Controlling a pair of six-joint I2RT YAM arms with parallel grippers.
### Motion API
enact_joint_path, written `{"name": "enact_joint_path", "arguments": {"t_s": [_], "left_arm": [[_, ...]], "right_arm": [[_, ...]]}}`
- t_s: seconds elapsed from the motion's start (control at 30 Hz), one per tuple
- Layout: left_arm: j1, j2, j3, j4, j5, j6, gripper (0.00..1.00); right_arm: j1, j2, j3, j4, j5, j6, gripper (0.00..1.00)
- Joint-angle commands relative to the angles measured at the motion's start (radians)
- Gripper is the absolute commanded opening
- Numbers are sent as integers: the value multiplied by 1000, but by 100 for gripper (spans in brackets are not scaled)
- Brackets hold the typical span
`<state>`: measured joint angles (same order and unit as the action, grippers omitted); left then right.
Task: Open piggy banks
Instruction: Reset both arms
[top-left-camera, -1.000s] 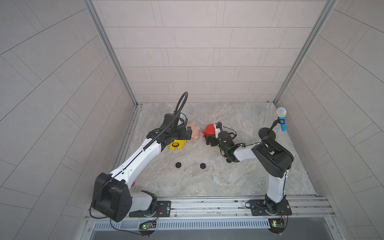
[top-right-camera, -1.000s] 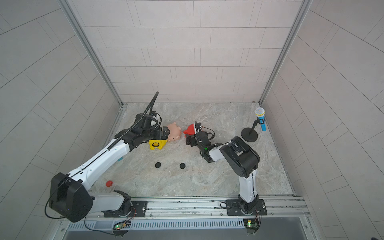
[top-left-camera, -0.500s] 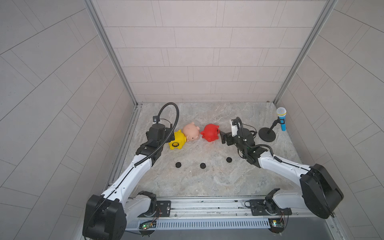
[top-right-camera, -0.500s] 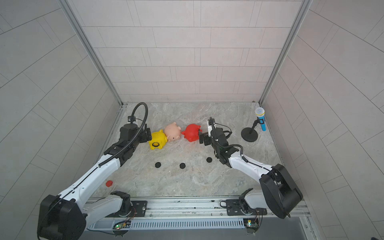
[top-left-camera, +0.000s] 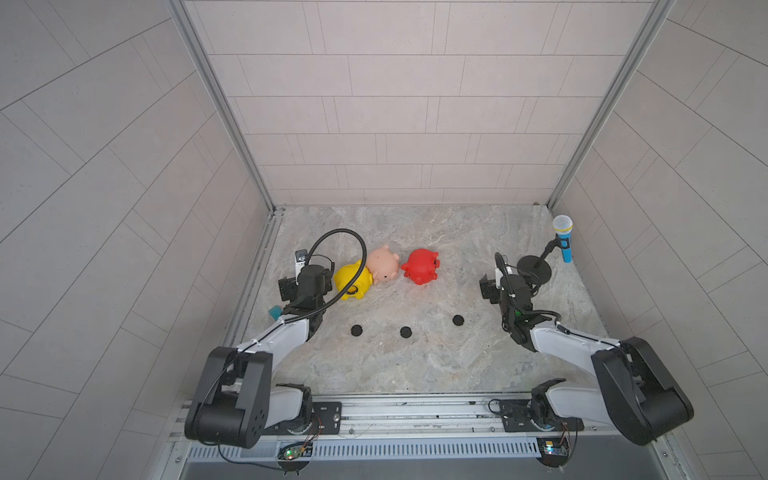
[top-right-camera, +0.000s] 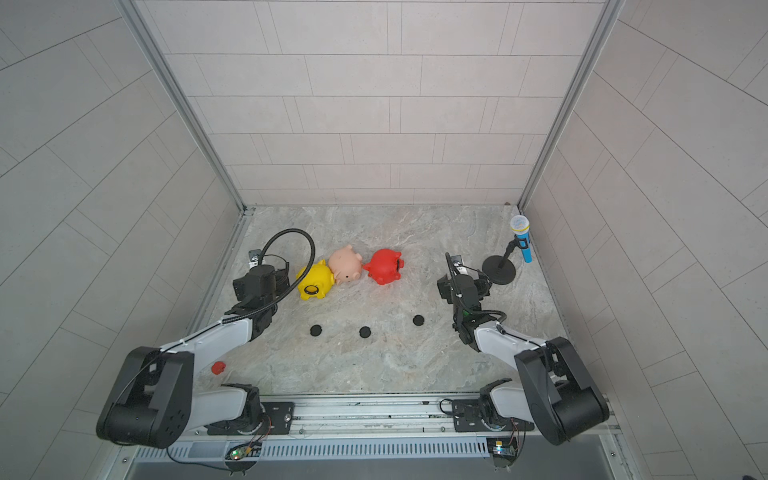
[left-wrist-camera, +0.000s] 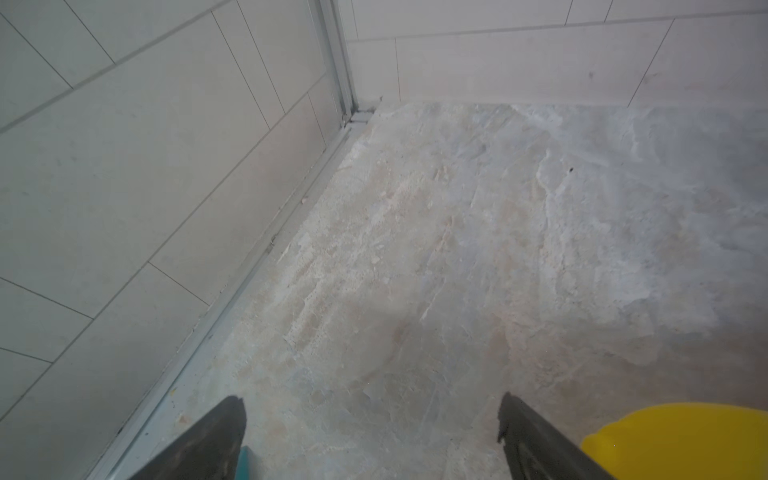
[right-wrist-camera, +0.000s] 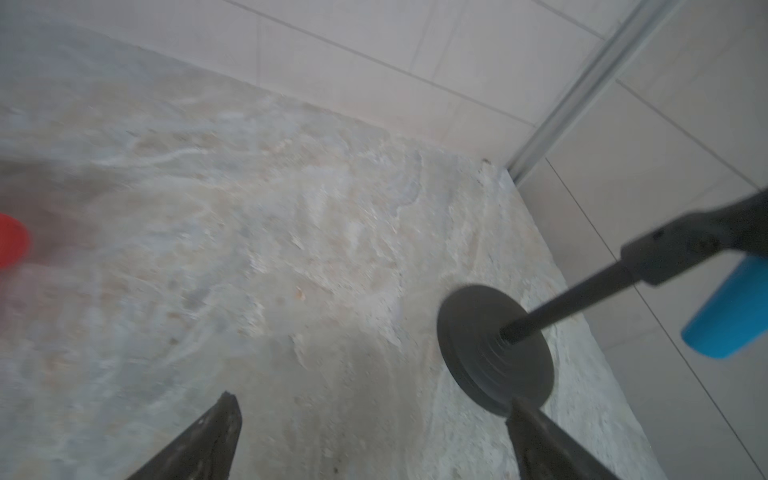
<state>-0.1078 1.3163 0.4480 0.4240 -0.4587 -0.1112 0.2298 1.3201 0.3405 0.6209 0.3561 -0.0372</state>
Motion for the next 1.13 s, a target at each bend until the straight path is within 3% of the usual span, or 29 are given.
{"name": "enact_joint_path", "arguments": {"t_s": [0.0,0.13,0.23,0.37,0.47,0.53,0.63,1.1], "left_arm": [[43,18,-64,236,91,-10,100],[72,52,-72,299,228,25,100],[96,122,-110,461,291,52,100],[102,281,-127,667,393,90,100],[101,240,-86,518,410,88,100],[101,271,-83,559,428,104,100],[100,259,-46,467,438,112,100],[100,268,-52,491,437,111,100]], "right_arm": [[-71,33,-35,224,-53,16,100],[-153,128,-39,344,-112,56,100],[-193,265,-32,470,-164,85,100],[-202,221,17,301,-189,95,100],[-203,253,9,370,-200,86,100],[-203,238,26,313,-208,79,100],[-201,249,14,355,-207,75,100],[-195,251,28,328,-233,57,100]]}}
